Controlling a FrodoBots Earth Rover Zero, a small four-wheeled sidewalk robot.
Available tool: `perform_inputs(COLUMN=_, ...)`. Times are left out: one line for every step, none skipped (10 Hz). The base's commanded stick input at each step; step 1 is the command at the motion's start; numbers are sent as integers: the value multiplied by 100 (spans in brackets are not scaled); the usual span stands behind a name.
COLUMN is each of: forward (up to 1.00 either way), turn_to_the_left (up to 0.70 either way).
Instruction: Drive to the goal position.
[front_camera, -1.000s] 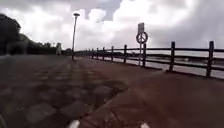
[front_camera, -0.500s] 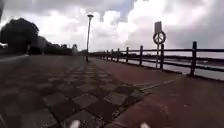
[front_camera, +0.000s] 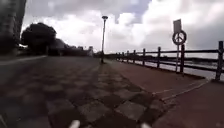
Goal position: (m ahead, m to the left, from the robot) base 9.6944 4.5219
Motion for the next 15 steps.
perform_inputs(forward=70, turn_to_the_left=42)
perform_inputs(forward=70, turn_to_the_left=42)
perform_inputs(forward=70, turn_to_the_left=42)
perform_inputs(forward=70, turn_to_the_left=42)
perform_inputs(forward=70, turn_to_the_left=42)
perform_inputs(forward=70, turn_to_the_left=42)
perform_inputs(forward=70, turn_to_the_left=42)
perform_inputs(forward=70, turn_to_the_left=11)
perform_inputs(forward=70, turn_to_the_left=7)
perform_inputs(forward=70, turn_to_the_left=7)
perform_inputs(forward=70, turn_to_the_left=7)
perform_inputs(forward=70, turn_to_the_left=7)
perform_inputs(forward=70, turn_to_the_left=7)
perform_inputs(forward=70, turn_to_the_left=7)
perform_inputs(forward=70, turn_to_the_left=7)
